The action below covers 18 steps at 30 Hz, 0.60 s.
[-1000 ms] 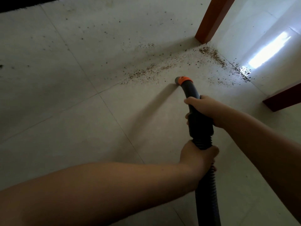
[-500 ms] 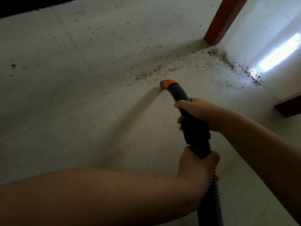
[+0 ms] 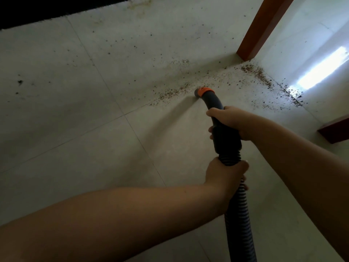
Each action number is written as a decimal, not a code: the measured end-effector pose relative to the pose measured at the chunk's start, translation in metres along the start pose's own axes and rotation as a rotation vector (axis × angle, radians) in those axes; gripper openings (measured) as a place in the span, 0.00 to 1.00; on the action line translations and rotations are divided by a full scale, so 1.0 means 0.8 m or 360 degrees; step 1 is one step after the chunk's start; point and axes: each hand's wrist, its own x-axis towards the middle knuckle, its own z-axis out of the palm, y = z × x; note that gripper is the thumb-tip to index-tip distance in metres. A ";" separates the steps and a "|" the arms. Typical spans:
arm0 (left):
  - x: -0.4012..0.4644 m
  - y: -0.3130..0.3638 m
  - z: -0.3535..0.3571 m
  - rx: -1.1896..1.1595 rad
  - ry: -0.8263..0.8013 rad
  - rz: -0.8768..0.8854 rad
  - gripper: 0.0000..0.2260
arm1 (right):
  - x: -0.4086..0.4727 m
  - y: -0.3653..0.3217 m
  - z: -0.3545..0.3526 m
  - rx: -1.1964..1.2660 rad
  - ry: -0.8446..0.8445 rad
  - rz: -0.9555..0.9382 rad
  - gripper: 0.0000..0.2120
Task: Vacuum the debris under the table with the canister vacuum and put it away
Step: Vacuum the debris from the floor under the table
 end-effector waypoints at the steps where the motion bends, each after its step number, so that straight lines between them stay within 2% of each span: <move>1: 0.004 0.004 0.000 -0.0017 -0.0009 -0.0002 0.04 | 0.004 -0.003 -0.002 0.0007 0.0010 0.0013 0.14; 10: 0.029 0.040 0.000 -0.0109 0.0040 -0.0004 0.04 | 0.035 -0.031 -0.012 -0.0012 0.0040 0.0045 0.15; 18: 0.004 0.016 -0.011 -0.0126 0.0075 -0.0024 0.03 | 0.026 -0.019 0.017 -0.0201 -0.0051 -0.0056 0.14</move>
